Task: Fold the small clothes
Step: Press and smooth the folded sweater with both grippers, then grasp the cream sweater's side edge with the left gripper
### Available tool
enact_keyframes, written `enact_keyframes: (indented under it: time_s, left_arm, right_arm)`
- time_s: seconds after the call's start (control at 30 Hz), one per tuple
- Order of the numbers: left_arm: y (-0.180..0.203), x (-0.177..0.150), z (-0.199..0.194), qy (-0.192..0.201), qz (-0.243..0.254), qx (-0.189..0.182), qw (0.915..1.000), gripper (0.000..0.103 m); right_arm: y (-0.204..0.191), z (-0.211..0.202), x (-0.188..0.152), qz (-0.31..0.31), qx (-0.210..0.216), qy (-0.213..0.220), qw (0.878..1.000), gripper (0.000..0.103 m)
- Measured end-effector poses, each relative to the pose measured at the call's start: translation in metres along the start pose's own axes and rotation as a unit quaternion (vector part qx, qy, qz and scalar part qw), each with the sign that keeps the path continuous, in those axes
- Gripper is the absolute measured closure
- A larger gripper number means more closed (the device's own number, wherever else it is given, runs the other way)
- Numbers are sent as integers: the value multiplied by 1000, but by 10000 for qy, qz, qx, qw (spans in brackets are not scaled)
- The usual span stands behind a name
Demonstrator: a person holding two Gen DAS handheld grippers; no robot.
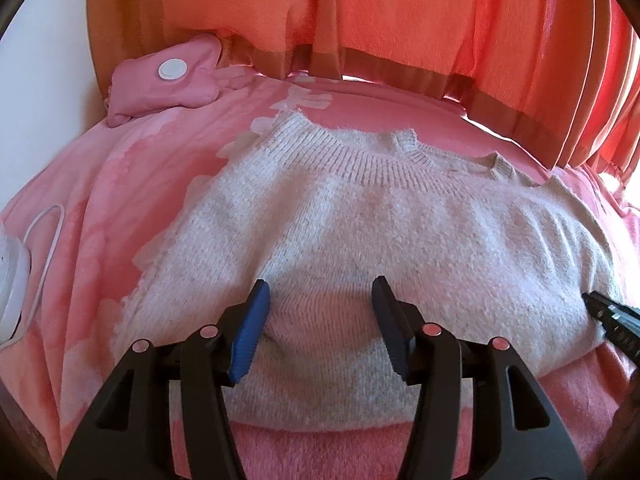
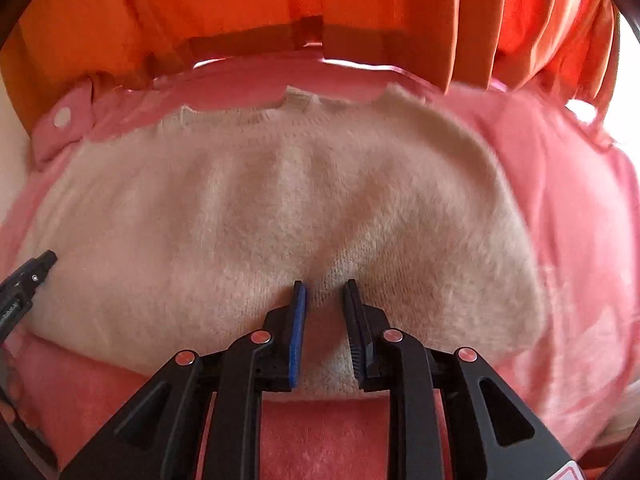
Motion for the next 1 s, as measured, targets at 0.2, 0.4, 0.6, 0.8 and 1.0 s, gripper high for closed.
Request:
enact_keyframes:
  time_s: [0.2, 0.4, 0.6, 0.8, 1.0]
  left_arm:
    - [-11, -3, -7, 11, -295, 9, 9996, 34]
    - [-11, -5, -9, 6, -301, -14, 9995, 34]
    - [-12, -4, -11, 19, -412, -112, 9991, 34]
    - [-43, 0, -37, 683, -1392, -559, 9863, 26]
    - [-82, -8, -35, 639, -2455, -639, 9652, 25]
  right_arm:
    - [-25, 3, -18, -43, 636, -323, 9974, 81]
    - [-39, -19, -7, -24, 772, -133, 9969, 81]
    - [-79, -19, 7, -279, 1072, -138, 9938, 81]
    - [-102, 10, -14, -541, 845, -299, 9945, 81]
    - [-91, -7, 15, -152, 1230, -372, 9916, 80]
Point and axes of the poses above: each gripper's, at about its wrist camera, not at the fingertips, and z roughly the way its jaws point, y to its right, x to its top, the point moved 3 cm from there along z, roughly the way its jaws point, and after that the axes turned 13 degrees about -x, right-handed, at the moved point
